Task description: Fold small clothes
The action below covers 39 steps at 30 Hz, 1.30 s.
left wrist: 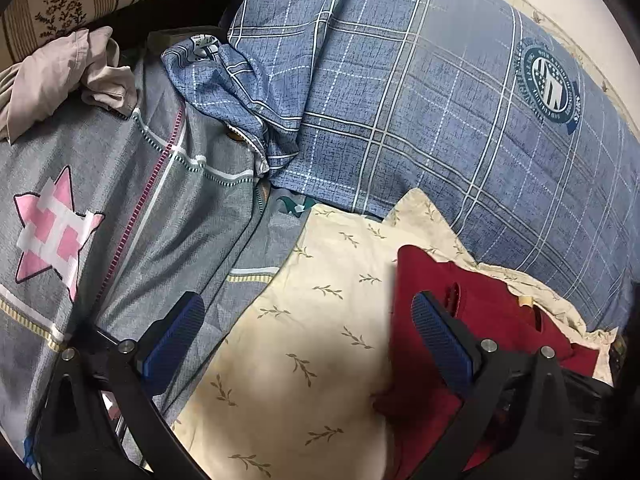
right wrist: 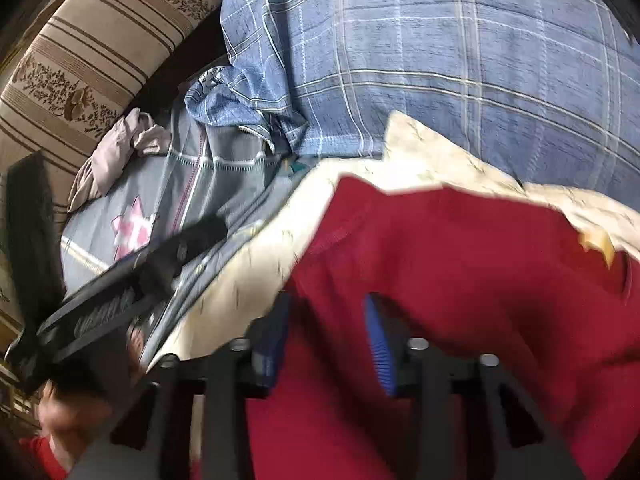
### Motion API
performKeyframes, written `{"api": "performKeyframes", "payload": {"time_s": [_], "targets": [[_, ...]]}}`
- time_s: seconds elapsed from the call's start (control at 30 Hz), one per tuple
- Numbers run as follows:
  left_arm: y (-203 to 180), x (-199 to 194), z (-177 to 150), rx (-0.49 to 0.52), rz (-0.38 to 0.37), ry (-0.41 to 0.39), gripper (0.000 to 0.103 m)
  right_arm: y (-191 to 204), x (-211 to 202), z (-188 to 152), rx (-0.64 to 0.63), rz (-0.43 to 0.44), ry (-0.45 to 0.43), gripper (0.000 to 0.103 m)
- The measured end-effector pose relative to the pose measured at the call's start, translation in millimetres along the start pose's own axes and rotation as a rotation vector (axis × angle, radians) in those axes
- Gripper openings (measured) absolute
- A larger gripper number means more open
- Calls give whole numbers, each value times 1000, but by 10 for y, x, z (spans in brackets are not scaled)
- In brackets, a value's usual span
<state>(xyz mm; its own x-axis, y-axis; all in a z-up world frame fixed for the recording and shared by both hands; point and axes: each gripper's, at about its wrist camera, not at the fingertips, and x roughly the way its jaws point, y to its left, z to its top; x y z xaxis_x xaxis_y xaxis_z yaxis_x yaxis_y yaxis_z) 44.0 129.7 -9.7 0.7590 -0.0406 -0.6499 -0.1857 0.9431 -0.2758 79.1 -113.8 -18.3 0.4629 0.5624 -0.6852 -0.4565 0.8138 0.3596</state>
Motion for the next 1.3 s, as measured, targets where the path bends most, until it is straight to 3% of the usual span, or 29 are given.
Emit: {"api": "performKeyframes", "payload": {"time_s": [0.03, 0.1, 0.2, 0.3, 0.43, 0.53, 0.63, 0.67, 0.73, 0.8, 0.83, 0.9, 0.97, 1.03, 1.07, 1.17, 1.3], "targets": [[-10, -12, -2, 1, -5, -4, 103, -57, -172, -31, 3, -27, -20, 46], [-42, -28, -9, 8, -14, -8, 103, -260, -648, -139, 19, -155, -78, 69], [-83, -8, -34, 24, -17, 5, 103, -645, -1266, -392, 40, -426, -108, 82], [-106, 14, -57, 34, -12, 14, 103, -1008, -1521, -662, 72, -565, -29, 82], [-124, 22, -80, 44, -5, 15, 103, -1199, -1629, -957, 104, -600, 30, 81], [-136, 32, -94, 50, -1, 14, 103, -1207, -1521, -983, 82, -611, 33, 78], [-170, 60, -117, 67, 5, 24, 103, -1272, -1311, -925, 31, -748, 21, 59], [-178, 65, -119, 71, 7, 27, 103, -1341, -1250, -897, 38, -763, 19, 50], [-189, 67, -118, 71, 7, 25, 103, -1488, -1174, -866, 84, -722, 3, 45], [-187, 66, -113, 68, 6, 27, 103, -1577, -1165, -874, 134, -686, -9, 17], [-187, 64, -113, 69, 7, 26, 103, -1592, -1239, -884, 180, -657, -40, 14], [-172, 54, -107, 65, 13, 22, 103, -1589, -1505, -966, 252, -657, -126, 15], [-153, 53, -99, 50, 10, 19, 103, -1645, -1600, -1114, 322, -670, -125, 18], [-151, 63, -108, 44, 2, 26, 103, -1698, -1503, -1268, 330, -687, -44, 26], [-157, 65, -117, 50, 1, 31, 103, -1705, -1513, -1341, 340, -693, -30, 39], [-169, 37, -128, 60, -5, 27, 103, -1667, -1793, -1454, 418, -668, -90, 55], [-166, -38, -112, 33, -89, 17, 103, -1516, -2060, -1338, 399, -669, -167, 59]]}}
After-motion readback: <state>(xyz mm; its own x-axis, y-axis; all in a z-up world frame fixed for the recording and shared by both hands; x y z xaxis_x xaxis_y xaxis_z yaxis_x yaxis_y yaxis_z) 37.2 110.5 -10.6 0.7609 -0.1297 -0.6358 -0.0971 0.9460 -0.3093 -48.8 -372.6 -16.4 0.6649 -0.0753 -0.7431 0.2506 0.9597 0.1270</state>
